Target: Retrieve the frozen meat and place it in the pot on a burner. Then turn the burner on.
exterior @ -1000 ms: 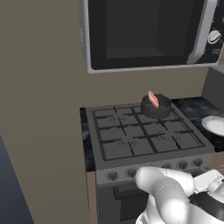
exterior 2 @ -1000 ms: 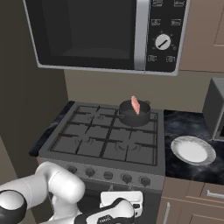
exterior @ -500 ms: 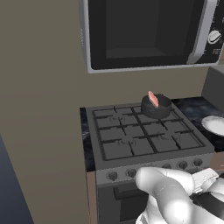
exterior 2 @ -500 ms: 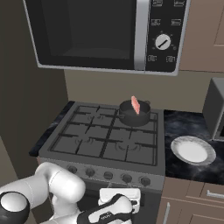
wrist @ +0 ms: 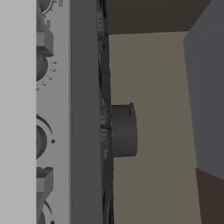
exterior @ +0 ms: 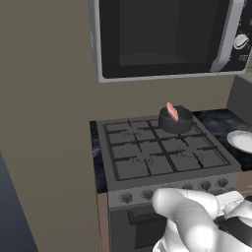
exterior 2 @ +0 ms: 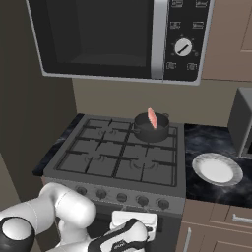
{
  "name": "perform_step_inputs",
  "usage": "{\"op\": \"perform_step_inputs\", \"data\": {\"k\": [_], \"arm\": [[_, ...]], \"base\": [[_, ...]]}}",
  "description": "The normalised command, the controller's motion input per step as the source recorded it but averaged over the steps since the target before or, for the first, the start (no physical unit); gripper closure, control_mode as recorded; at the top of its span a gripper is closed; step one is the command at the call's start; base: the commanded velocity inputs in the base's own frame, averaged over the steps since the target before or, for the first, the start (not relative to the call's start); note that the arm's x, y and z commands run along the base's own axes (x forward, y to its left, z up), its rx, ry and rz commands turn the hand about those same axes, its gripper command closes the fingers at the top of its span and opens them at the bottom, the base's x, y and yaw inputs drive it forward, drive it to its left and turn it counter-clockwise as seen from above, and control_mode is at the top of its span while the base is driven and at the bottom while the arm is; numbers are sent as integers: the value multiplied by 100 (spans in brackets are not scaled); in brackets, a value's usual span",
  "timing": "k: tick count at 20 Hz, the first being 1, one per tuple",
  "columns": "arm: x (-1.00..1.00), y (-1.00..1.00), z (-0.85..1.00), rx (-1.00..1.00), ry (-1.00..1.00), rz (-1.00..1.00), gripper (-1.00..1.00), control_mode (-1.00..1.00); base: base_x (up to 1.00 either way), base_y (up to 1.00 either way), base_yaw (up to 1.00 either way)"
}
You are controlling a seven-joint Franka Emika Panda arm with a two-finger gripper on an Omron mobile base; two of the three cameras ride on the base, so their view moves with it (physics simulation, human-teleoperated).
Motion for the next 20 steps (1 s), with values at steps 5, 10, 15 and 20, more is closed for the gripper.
{"op": "perform_step_inputs", "data": {"k": [5, 10, 15, 20], "arm": [[0, 0, -4, 0, -1, -1, -100, -100], [9, -1, -1, 0, 0, -1, -100, -100], [22, 0, -1, 0, 0, -1, -100, -100], [8, -1, -5, 0, 0, 0, -100, -100]], "base": [[0, 0, 0], [0, 0, 0], [0, 0, 0], [0, 0, 0]]}}
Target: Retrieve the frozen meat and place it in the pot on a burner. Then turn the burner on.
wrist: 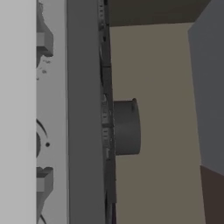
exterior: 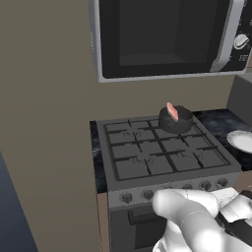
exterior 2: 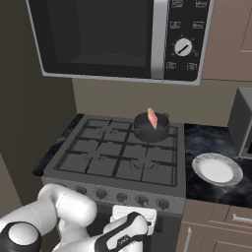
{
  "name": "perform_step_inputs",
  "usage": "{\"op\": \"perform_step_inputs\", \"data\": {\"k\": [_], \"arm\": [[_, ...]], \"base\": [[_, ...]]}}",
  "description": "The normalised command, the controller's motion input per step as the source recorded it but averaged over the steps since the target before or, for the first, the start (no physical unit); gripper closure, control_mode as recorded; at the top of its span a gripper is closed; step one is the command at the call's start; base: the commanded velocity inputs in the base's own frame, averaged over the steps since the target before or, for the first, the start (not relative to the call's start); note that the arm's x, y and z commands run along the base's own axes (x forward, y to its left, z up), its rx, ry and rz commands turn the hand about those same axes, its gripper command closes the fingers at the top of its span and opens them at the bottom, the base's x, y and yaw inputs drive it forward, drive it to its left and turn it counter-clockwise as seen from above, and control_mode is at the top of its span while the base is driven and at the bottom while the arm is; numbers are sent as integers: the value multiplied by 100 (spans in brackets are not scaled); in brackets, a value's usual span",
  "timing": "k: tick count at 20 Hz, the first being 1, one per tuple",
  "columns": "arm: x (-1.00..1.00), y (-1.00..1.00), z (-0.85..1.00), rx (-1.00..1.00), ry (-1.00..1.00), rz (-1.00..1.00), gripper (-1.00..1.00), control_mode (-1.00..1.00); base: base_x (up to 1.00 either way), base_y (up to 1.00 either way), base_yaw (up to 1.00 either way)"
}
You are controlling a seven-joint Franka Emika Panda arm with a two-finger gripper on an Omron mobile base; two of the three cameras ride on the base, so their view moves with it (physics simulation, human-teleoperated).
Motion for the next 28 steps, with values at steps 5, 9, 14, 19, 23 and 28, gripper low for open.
{"op": "perform_step_inputs", "data": {"k": [5, 9, 14, 19, 23, 28], "arm": [[4, -9, -3, 0, 0, 0, -100, -100], [0, -12, -4, 0, 0, 0, -100, -100], [1, -4, -11, 0, 0, 0, -100, -100], [5, 0, -21, 0, 0, 0, -100, -100], [8, 0, -5, 0, 0, 0, -100, -100], [10, -3, 0, 0, 0, 0, -100, -100]], "base": [[0, 0, 0], [0, 0, 0], [0, 0, 0], [0, 0, 0], [0, 0, 0], [0, 0, 0]]}}
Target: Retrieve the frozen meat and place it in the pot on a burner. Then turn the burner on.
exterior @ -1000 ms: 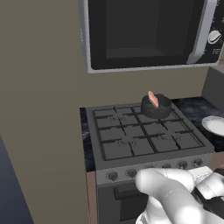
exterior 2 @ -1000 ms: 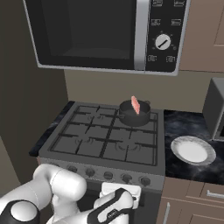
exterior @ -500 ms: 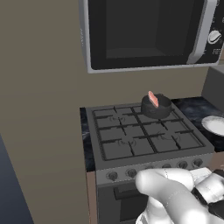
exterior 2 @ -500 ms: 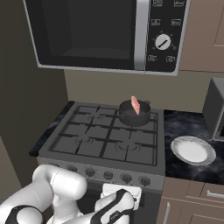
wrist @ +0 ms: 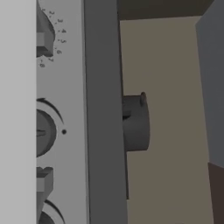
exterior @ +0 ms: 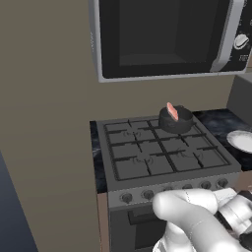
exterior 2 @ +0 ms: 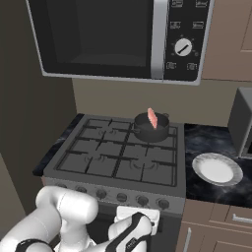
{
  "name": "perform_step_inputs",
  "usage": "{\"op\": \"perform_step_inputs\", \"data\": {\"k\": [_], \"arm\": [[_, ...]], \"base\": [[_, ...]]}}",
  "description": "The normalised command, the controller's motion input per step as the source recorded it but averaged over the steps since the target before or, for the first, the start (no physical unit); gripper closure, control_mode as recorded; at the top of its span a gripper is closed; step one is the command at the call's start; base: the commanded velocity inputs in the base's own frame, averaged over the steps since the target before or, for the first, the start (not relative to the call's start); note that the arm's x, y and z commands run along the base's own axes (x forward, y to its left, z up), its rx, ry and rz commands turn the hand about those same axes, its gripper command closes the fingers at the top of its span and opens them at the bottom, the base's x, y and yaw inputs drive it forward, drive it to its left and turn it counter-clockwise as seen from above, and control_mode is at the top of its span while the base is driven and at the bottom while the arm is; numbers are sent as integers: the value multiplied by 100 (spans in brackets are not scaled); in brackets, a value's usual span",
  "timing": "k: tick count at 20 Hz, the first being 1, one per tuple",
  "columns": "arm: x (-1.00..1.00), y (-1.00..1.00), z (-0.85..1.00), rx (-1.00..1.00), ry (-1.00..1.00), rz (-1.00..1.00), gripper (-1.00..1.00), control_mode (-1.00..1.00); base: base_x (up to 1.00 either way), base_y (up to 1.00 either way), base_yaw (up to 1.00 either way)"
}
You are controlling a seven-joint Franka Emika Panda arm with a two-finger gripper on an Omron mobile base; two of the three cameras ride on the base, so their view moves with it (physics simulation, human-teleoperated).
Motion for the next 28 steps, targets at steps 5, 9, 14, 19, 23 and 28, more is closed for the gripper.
{"op": "perform_step_inputs", "data": {"k": [5, 9, 14, 19, 23, 28], "arm": [[13, 0, -7, 0, 0, 0, -100, -100], [12, 0, -13, 0, 0, -1, -100, -100], [8, 0, -6, 0, 0, -2, -100, -100], [3, -8, -5, 0, 0, -3, -100, -100], [0, -12, -6, 0, 0, -3, -100, -100], [0, -2, -9, 0, 0, -1, -100, -100]], "base": [[0, 0, 0], [0, 0, 0], [0, 0, 0], [0, 0, 0], [0, 0, 0], [0, 0, 0]]}}
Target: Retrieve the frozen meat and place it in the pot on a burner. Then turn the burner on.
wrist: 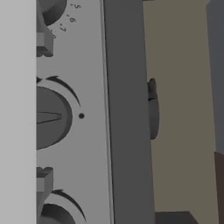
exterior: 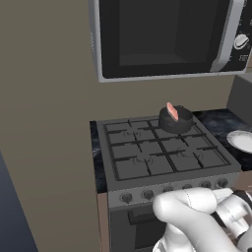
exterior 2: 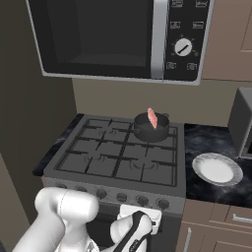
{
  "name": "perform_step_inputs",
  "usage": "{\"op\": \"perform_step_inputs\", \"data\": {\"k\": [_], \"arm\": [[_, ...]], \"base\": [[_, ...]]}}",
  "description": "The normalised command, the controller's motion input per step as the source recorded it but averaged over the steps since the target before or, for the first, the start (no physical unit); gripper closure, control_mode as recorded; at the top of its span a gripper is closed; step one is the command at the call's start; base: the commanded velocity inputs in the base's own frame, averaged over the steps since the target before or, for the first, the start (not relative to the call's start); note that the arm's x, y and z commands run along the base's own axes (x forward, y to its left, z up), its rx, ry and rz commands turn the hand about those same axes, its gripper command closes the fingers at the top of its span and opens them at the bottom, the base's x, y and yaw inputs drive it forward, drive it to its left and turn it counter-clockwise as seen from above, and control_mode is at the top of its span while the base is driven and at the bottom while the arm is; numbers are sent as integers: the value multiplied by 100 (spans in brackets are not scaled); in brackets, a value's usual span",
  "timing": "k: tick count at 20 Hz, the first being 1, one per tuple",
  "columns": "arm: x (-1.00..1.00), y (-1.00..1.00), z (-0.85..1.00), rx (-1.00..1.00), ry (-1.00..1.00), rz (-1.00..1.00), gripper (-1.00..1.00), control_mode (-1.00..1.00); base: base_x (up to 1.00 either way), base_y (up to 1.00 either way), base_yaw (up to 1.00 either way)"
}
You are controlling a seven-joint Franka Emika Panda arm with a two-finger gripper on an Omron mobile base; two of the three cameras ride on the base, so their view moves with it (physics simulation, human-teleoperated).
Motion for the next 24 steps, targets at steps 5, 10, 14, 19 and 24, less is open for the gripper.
{"op": "perform_step_inputs", "data": {"k": [5, 10, 14, 19, 24], "arm": [[3, 0, -15, 0, 0, 0, -100, -100], [9, -1, -12, 0, 0, 0, -100, -100], [16, -5, -1, 0, 0, 0, -100, -100], [16, -6, 0, 0, 0, 0, -100, -100], [5, -2, 0, 0, 0, 0, -100, -100]], "base": [[0, 0, 0], [0, 0, 0], [0, 0, 0], [0, 0, 0], [0, 0, 0]]}}
